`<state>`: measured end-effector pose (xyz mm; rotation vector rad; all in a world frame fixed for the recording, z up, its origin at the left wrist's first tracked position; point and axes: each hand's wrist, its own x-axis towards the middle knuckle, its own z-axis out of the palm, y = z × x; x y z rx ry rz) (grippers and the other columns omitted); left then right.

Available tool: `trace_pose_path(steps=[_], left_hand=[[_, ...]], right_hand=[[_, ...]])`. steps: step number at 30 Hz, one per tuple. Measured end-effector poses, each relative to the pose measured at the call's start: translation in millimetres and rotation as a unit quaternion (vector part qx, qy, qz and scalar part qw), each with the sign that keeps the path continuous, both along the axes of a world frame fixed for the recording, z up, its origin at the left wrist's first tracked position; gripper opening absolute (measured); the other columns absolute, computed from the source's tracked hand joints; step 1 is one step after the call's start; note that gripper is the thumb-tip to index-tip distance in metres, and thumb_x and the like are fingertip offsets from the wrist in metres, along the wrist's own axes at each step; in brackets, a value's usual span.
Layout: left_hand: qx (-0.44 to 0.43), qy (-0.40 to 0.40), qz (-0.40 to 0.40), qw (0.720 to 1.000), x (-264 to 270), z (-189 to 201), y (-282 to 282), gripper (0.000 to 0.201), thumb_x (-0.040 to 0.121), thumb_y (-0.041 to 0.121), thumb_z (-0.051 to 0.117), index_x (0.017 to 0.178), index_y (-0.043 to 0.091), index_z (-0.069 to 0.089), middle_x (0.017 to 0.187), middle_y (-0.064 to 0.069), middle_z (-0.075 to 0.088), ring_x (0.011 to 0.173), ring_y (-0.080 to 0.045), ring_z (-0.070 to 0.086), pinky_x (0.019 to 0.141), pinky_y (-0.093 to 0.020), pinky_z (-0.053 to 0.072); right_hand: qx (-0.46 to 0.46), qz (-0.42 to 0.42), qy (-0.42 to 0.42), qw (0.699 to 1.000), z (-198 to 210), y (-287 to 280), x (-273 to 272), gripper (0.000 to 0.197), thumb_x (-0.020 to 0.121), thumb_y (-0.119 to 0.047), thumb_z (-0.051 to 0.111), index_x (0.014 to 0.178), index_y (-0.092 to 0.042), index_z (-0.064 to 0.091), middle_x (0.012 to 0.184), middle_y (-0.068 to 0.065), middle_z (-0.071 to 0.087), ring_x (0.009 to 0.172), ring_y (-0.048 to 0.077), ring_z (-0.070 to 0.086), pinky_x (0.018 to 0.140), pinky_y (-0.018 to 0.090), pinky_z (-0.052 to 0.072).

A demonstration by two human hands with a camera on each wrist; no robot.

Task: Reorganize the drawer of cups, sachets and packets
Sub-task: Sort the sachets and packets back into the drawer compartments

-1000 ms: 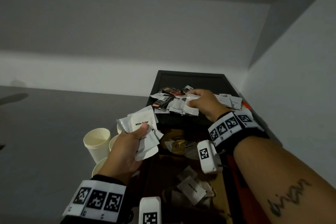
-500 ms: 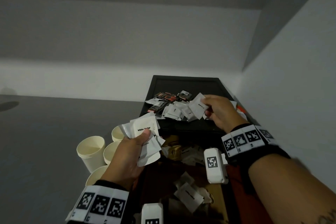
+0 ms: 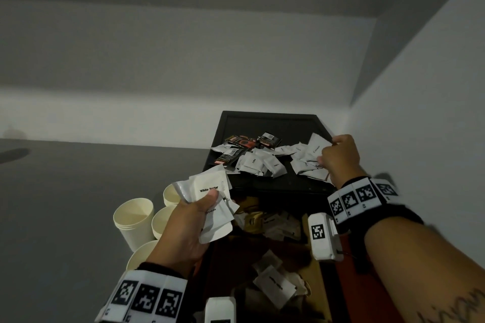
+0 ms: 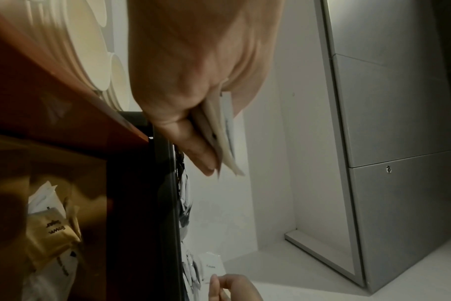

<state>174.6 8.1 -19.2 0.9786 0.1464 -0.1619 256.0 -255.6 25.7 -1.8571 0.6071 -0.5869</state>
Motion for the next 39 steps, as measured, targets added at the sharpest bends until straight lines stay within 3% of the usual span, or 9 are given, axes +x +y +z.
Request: trace_pose_path(steps=[2,5,11,15,20,24,29,33,39], left_hand=[[0.003,0.0,0.001,1.0,1.3,-0.8,-0.2,0.025,0.093,0.01,0.053,0.118,0.006,0.057,0.095,-0.017,0.071,0.075,-0.027,0.07,0.052,-0.031,0.057],[0.007,-0.004,0.0,1.0,1.6,1.3,-1.2,0.019,0.094,0.009,0.052,0.111,0.008,0.059,0.073,-0.011,0.072,0.059,-0.021,0.07,0.046,-0.029,0.054],[0.019,-0.008,-0.007,1.0,3.0,5.0,-5.0,0.03,0.094,0.009,0.052,0.123,0.004,0.055,0.096,-0.019,0.067,0.071,-0.027,0.068,0.047,-0.029,0.054],[0.025,-0.011,-0.017,0.999,3.7,7.3,-8.2,0.032,0.094,0.01,0.052,0.125,0.004,0.054,0.102,-0.023,0.066,0.077,-0.03,0.066,0.047,-0.03,0.054],[0.023,-0.022,-0.043,0.999,5.2,10.9,-10.8,0.031,0.094,0.011,0.051,0.122,-0.002,0.053,0.088,-0.024,0.066,0.062,-0.027,0.069,0.048,-0.032,0.054],[0.03,-0.026,-0.046,0.998,8.9,12.4,-14.5,0.028,0.094,0.009,0.051,0.119,-0.002,0.056,0.084,-0.021,0.068,0.061,-0.026,0.069,0.048,-0.032,0.054],[0.035,-0.019,-0.039,0.998,15.0,9.1,-14.9,0.026,0.092,0.008,0.053,0.117,-0.001,0.057,0.08,-0.018,0.068,0.062,-0.026,0.069,0.049,-0.031,0.054],[0.043,-0.007,-0.031,0.999,19.1,6.0,-16.2,0.025,0.092,0.008,0.054,0.115,0.001,0.058,0.083,-0.018,0.069,0.063,-0.026,0.069,0.049,-0.032,0.054],[0.048,0.006,-0.025,0.999,23.5,1.4,-17.2,0.032,0.09,0.011,0.058,0.121,0.005,0.056,0.095,-0.021,0.068,0.075,-0.032,0.068,0.056,-0.035,0.053]], right_hand=[[-0.012,0.012,0.001,1.0,-6.2,-3.1,-1.6,0.045,0.085,0.008,0.049,0.127,-0.006,0.043,0.1,0.006,0.048,0.063,0.006,0.044,0.046,0.004,0.039],[-0.037,-0.005,0.011,0.999,-8.9,3.1,-4.5,0.042,0.084,-0.001,0.051,0.125,-0.008,0.044,0.121,0.014,0.053,0.095,0.027,0.059,0.081,0.034,0.052],[-0.221,0.044,0.01,0.974,-10.8,25.2,-8.3,0.03,0.089,-0.008,0.054,0.118,-0.011,0.054,0.132,0.011,0.038,0.11,0.025,0.048,0.079,0.022,0.04],[-0.444,0.127,0.095,0.882,-13.6,34.1,2.5,0.029,0.089,-0.016,0.052,0.116,-0.015,0.063,0.135,0.003,0.042,0.127,0.026,0.034,0.104,0.04,0.029],[-0.55,0.225,0.301,0.746,-0.7,36.0,17.4,0.048,0.093,-0.029,0.041,0.14,-0.02,0.04,0.158,-0.001,0.008,0.145,0.028,-0.009,0.112,0.056,-0.005],[-0.535,0.218,0.365,0.73,2.9,38.8,30.2,0.061,0.095,-0.035,0.037,0.15,-0.023,0.015,0.158,0.009,-0.006,0.145,0.029,-0.008,0.115,0.053,-0.005],[-0.548,0.287,0.334,0.711,-7.1,39.5,47.7,0.051,0.095,-0.028,0.04,0.145,-0.024,0.03,0.156,0.003,0.017,0.145,0.025,0.0,0.111,0.061,-0.002],[-0.552,0.329,0.332,0.69,-6.2,41.9,50.5,0.061,0.095,-0.031,0.045,0.149,-0.028,0.017,0.157,-0.009,0.011,0.146,0.023,-0.003,0.111,0.06,0.002],[-0.516,0.267,0.393,0.713,-9.2,43.6,60.1,0.05,0.094,-0.03,0.039,0.141,-0.017,0.036,0.154,0.008,0.022,0.143,0.03,0.011,0.113,0.06,0.004]])
